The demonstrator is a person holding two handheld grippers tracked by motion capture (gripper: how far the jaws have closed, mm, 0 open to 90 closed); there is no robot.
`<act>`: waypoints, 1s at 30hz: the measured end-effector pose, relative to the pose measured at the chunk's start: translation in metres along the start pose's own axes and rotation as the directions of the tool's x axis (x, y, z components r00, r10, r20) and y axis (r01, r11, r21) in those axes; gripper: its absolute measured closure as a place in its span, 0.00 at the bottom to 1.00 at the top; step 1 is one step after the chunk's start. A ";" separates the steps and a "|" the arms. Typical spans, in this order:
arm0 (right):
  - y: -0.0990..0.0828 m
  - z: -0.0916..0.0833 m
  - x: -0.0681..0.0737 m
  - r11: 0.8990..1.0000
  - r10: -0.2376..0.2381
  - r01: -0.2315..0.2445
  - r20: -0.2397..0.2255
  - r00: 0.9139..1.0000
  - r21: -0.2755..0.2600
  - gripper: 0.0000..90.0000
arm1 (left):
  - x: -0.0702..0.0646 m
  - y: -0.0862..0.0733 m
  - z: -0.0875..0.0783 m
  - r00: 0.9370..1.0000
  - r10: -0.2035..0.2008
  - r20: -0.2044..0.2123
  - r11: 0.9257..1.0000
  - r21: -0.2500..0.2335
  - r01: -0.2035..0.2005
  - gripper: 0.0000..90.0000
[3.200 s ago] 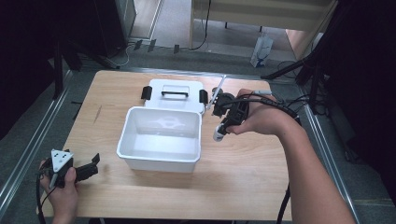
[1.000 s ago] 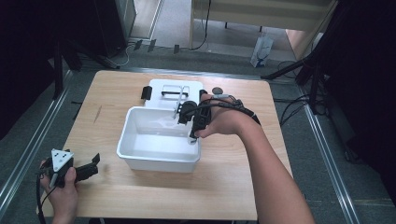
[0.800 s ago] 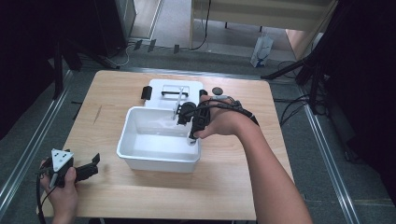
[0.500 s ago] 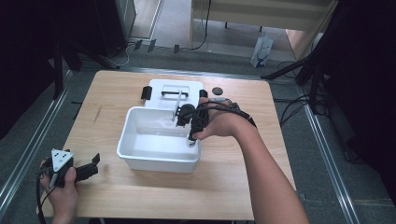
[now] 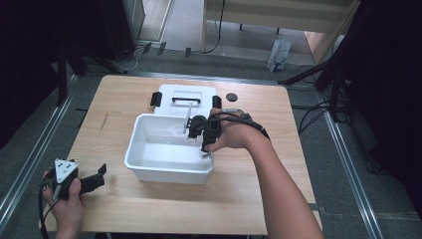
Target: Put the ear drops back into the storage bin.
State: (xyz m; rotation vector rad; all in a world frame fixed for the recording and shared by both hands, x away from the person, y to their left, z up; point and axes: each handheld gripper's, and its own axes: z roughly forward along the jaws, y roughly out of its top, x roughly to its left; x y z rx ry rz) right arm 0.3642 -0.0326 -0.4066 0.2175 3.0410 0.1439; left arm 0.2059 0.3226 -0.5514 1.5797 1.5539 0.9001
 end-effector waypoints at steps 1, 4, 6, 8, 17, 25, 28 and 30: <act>0.000 0.001 0.001 1.000 0.009 -0.009 0.003 1.000 0.010 0.80 | 0.000 0.000 0.000 1.000 -0.001 0.000 1.000 0.001 0.001 0.00; 0.001 0.005 0.000 1.000 0.008 -0.008 0.000 1.000 0.015 0.80 | 0.000 0.000 0.000 1.000 0.000 0.000 1.000 0.001 0.000 0.00; 0.002 0.009 0.000 1.000 0.012 -0.012 -0.004 1.000 0.019 0.80 | 0.000 0.000 0.000 1.000 0.000 0.000 1.000 0.001 0.000 0.00; 0.003 0.015 0.000 0.999 0.019 -0.019 -0.004 1.000 0.027 0.80 | 0.000 0.000 0.000 1.000 0.000 0.000 1.000 0.001 0.000 0.00; 0.006 0.027 -0.003 0.998 0.034 -0.035 0.015 0.999 0.056 0.80 | 0.000 0.000 0.000 1.000 0.003 0.000 1.000 0.002 -0.003 0.00; 0.007 0.031 -0.004 0.996 0.057 -0.057 0.008 0.998 0.066 0.79 | 0.000 0.000 0.000 1.000 0.004 -0.001 1.000 0.003 -0.004 0.00; 0.008 0.032 -0.004 0.995 0.064 -0.065 0.013 0.998 0.077 0.80 | 0.000 0.000 -0.001 1.000 0.004 -0.001 1.000 0.002 -0.004 0.00; 0.008 0.032 -0.004 0.995 0.057 -0.058 0.015 0.998 0.079 0.80 | 0.000 0.000 -0.001 1.000 0.004 -0.001 1.000 0.002 -0.004 0.00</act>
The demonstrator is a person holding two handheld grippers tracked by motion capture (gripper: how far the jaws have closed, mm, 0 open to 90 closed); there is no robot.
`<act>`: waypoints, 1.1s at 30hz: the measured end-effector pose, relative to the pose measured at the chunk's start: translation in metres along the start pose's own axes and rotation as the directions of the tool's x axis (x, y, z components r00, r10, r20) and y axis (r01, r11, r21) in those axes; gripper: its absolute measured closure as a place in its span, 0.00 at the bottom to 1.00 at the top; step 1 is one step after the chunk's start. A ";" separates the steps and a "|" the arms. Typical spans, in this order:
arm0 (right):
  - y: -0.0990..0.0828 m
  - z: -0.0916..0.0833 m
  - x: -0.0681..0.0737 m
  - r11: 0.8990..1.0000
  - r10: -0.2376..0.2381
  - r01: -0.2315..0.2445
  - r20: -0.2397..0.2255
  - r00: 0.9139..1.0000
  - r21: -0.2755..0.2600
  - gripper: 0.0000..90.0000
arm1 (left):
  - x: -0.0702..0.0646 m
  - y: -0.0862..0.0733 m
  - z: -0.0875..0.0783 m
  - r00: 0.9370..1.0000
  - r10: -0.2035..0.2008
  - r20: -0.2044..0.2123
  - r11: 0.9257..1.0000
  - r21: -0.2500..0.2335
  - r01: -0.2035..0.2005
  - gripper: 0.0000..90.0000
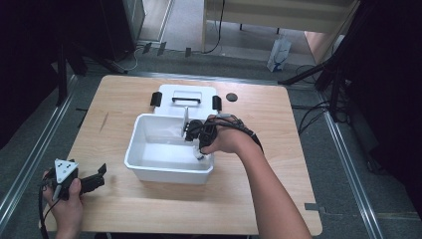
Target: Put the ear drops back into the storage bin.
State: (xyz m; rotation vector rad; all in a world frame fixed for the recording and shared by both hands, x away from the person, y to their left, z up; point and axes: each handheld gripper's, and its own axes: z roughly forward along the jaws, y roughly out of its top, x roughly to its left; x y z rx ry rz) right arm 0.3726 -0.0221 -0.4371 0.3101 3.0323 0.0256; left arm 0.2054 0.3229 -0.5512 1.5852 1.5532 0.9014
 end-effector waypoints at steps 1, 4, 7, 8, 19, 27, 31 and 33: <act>0.000 0.000 0.000 1.000 0.003 -0.003 -0.003 1.000 0.001 0.79 | 0.000 0.000 0.000 1.000 0.000 0.000 1.000 -0.001 0.000 0.00; -0.001 0.000 0.000 1.000 0.003 -0.003 -0.011 1.000 -0.009 0.76 | 0.000 0.000 0.000 1.000 0.000 0.000 1.000 0.000 0.000 0.00; -0.002 -0.001 0.001 1.000 0.003 -0.003 -0.011 1.000 -0.012 0.73 | 0.000 0.000 0.000 1.000 0.000 0.000 1.000 0.000 0.000 0.00; -0.002 -0.001 0.002 1.000 -0.003 0.003 -0.007 1.000 -0.019 0.71 | 0.000 0.000 0.000 1.000 0.000 0.001 1.000 0.000 0.000 0.00; -0.006 -0.023 0.005 0.993 0.058 -0.050 0.070 0.996 -0.112 0.40 | -0.001 0.000 0.000 1.000 -0.001 -0.003 1.000 -0.002 0.001 0.00; -0.015 -0.048 0.005 0.979 0.128 -0.115 0.066 0.990 -0.169 0.12 | -0.001 0.000 0.000 1.000 0.006 -0.003 1.000 -0.001 -0.006 0.00; -0.022 -0.056 0.004 0.972 0.161 -0.148 0.060 0.985 -0.181 0.00 | -0.001 0.000 0.000 1.000 0.006 -0.004 1.000 0.000 -0.006 0.00; -0.027 -0.059 0.004 0.970 0.172 -0.158 0.061 0.983 -0.188 0.00 | -0.001 0.000 0.000 1.000 0.006 -0.003 1.000 0.000 -0.006 0.00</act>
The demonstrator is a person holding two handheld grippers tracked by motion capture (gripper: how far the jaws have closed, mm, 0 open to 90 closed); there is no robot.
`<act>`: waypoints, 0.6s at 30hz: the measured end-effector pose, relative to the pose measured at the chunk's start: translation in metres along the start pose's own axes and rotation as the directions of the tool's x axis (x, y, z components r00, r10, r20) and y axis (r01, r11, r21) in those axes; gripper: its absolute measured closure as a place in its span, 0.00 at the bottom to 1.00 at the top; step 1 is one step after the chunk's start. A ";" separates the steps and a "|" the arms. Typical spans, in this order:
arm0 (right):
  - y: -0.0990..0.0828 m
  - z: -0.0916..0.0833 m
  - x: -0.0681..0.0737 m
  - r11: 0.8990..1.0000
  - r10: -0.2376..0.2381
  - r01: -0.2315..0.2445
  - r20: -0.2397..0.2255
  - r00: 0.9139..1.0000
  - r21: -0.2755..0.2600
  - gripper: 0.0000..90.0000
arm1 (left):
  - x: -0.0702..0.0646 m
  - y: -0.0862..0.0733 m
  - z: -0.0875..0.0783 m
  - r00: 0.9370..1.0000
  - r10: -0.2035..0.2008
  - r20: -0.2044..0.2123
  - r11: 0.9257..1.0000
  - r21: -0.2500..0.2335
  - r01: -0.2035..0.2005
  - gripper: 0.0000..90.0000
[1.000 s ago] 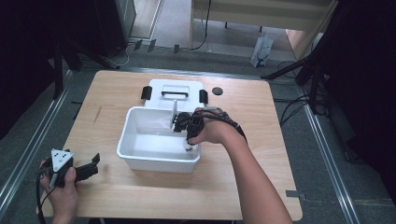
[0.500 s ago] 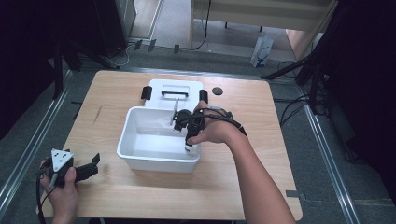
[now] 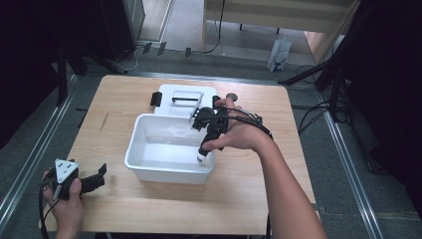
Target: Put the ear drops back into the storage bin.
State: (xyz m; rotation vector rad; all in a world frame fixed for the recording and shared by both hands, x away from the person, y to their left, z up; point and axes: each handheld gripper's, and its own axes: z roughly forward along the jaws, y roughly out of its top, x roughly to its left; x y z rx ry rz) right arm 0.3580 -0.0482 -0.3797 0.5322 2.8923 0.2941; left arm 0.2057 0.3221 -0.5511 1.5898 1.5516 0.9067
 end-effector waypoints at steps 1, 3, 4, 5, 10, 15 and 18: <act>-0.005 -0.003 -0.002 1.000 0.014 -0.014 0.005 1.000 0.000 0.00 | 0.000 0.000 0.000 1.000 0.001 0.000 1.000 0.000 -0.001 0.00; -0.012 -0.005 -0.003 1.000 0.006 -0.006 0.031 1.000 -0.015 0.00 | 0.000 0.000 0.000 1.000 0.000 0.000 1.000 -0.001 0.000 0.00; -0.012 -0.005 -0.003 1.000 0.006 -0.006 0.031 1.000 -0.015 0.00 | 0.000 0.000 0.000 1.000 0.000 0.000 1.000 -0.001 0.000 0.00; -0.019 -0.007 -0.006 1.000 0.021 -0.020 0.030 0.999 -0.019 0.00 | 0.000 0.000 0.000 1.000 0.000 0.000 1.000 -0.001 0.000 0.00; -0.033 -0.010 -0.012 0.998 0.054 -0.053 0.033 0.998 -0.037 0.00 | 0.000 0.000 0.000 1.000 0.000 -0.001 1.000 0.000 0.000 0.00; -0.056 -0.007 -0.019 0.995 0.093 -0.092 0.033 0.995 -0.037 0.00 | 0.000 0.000 0.000 1.000 0.005 -0.001 1.000 0.002 -0.005 0.00; -0.064 -0.005 -0.021 0.994 0.107 -0.106 0.034 0.994 -0.039 0.00 | 0.000 0.000 0.000 1.000 0.007 -0.001 1.000 0.003 -0.007 0.00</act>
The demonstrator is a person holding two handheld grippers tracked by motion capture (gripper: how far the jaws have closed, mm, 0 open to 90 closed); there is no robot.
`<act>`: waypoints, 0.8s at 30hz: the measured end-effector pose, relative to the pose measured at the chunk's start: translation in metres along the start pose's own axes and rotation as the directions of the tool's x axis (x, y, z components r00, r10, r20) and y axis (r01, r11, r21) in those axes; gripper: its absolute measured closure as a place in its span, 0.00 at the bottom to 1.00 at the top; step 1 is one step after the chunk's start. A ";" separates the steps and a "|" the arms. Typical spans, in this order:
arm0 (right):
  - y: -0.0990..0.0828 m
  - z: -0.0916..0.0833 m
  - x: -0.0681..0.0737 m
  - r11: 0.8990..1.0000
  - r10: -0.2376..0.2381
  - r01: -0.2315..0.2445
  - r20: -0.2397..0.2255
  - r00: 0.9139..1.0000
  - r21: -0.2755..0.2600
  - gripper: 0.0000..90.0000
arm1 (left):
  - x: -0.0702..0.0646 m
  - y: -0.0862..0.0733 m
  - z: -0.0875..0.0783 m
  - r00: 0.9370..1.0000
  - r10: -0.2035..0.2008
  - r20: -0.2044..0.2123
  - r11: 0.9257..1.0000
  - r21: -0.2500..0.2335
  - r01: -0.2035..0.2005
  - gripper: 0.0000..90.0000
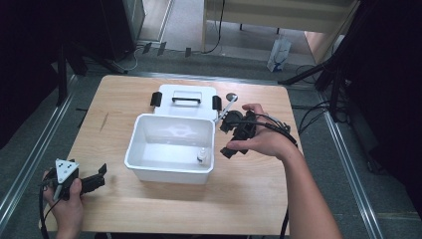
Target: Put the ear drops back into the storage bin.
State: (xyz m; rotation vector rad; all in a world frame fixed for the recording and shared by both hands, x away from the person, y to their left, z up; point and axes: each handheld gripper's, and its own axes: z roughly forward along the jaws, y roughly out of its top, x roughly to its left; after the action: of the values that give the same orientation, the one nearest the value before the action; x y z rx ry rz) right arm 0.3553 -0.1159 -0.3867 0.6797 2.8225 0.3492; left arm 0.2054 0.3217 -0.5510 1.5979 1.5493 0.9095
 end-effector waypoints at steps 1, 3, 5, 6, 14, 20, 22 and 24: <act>-0.004 0.001 -0.001 1.000 0.009 -0.009 0.002 1.000 -0.003 0.00 | 0.000 0.000 0.000 1.000 0.000 0.001 1.000 0.000 0.000 0.00; -0.013 0.003 -0.004 1.000 0.024 -0.024 0.009 1.000 -0.008 0.00 | 0.000 0.000 0.000 1.000 0.000 0.001 1.000 -0.001 0.000 0.00; -0.021 0.006 -0.006 0.999 0.046 -0.046 0.016 0.999 -0.023 0.00 | 0.000 0.000 0.000 1.000 0.000 0.001 1.000 -0.001 0.000 0.00; -0.026 0.008 -0.007 0.998 0.054 -0.054 0.019 0.998 -0.031 0.00 | 0.000 0.000 0.000 1.000 -0.001 0.001 1.000 -0.002 0.001 0.00; -0.073 0.028 -0.009 0.976 0.186 -0.182 0.017 0.982 -0.120 0.00 | 0.000 0.000 0.000 1.000 0.002 0.001 1.000 -0.003 -0.002 0.00; -0.104 0.041 -0.008 0.948 0.270 -0.256 0.053 0.961 -0.188 0.00 | 0.000 0.000 0.000 1.000 0.007 -0.002 1.000 -0.001 -0.007 0.00; -0.116 0.044 -0.006 0.936 0.290 -0.267 0.070 0.954 -0.230 0.00 | -0.001 0.000 0.000 1.000 0.007 -0.004 1.000 -0.004 -0.007 0.00; -0.128 0.047 -0.003 0.921 0.318 -0.286 0.086 0.944 -0.264 0.00 | -0.001 0.000 0.000 1.000 0.008 -0.004 1.000 -0.004 -0.008 0.00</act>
State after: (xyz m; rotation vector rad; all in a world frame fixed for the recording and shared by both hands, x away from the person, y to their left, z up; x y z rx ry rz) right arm 0.3168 -0.2197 -0.4668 1.0415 2.4929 0.6733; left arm 0.2054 0.3207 -0.5513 1.6008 1.5438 0.9204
